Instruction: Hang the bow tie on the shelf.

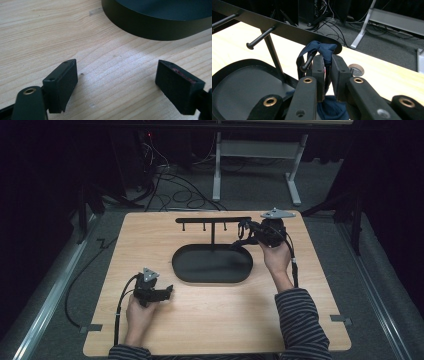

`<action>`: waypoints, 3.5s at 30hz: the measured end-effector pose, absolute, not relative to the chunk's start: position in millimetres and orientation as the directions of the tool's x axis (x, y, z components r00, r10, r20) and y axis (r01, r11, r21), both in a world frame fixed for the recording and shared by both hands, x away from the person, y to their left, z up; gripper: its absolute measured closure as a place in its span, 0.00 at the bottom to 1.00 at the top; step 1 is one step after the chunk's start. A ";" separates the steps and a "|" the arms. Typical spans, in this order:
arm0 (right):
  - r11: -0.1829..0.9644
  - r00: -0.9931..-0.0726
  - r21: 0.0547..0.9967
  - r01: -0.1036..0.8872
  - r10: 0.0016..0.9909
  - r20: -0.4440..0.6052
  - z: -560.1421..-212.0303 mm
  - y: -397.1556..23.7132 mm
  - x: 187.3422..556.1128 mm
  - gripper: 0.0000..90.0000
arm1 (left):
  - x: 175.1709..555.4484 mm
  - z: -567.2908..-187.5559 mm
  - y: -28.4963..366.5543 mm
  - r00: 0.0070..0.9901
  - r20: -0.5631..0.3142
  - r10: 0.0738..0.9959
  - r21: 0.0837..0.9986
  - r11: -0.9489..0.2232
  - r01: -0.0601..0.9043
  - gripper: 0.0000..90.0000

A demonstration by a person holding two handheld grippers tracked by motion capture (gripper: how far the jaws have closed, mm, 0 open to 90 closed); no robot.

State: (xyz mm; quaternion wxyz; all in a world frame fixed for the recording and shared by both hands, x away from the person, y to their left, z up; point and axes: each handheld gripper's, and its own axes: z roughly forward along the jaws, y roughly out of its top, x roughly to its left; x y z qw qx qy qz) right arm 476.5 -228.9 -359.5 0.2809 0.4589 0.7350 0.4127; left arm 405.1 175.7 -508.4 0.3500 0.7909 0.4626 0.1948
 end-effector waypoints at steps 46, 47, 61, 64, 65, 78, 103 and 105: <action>0.070 -0.415 0.927 0.368 0.905 0.097 -343.7 -285.6 419.9 0.72 | 405.0 -508.3 175.8 0.496 -0.016 0.868 0.733 -0.327 0.596 0.21; 0.070 -0.414 0.927 0.367 0.905 0.095 -343.6 -287.3 417.3 0.71 | 405.0 -508.3 175.8 0.496 -0.016 0.868 0.734 -0.327 0.596 0.21; 0.045 -0.428 0.927 0.371 0.895 0.128 -347.8 -309.7 385.6 0.71 | 405.0 -508.4 175.8 0.497 -0.016 0.868 0.734 -0.327 0.596 0.21; 0.038 -0.427 0.929 0.367 0.895 0.133 -350.1 -313.8 378.4 0.71 | 405.0 -508.4 175.7 0.496 -0.016 0.868 0.734 -0.327 0.596 0.21; 0.029 -0.425 0.930 0.366 0.894 0.139 -351.7 -316.2 374.8 0.71 | 405.0 -508.3 175.7 0.496 -0.016 0.868 0.734 -0.327 0.596 0.21; 0.007 -0.422 0.931 0.366 0.893 0.159 -362.7 -328.6 353.9 0.70 | 405.0 -508.3 175.8 0.496 -0.016 0.868 0.734 -0.327 0.596 0.21; -0.039 -0.405 0.918 0.396 0.889 0.212 -386.1 -341.3 330.2 0.70 | 405.0 -508.4 175.7 0.496 -0.016 0.868 0.734 -0.327 0.596 0.21; -0.041 -0.404 0.916 0.400 0.889 0.216 -388.6 -341.5 329.9 0.70 | 404.9 -508.3 175.7 0.496 -0.016 0.868 0.733 -0.327 0.596 0.21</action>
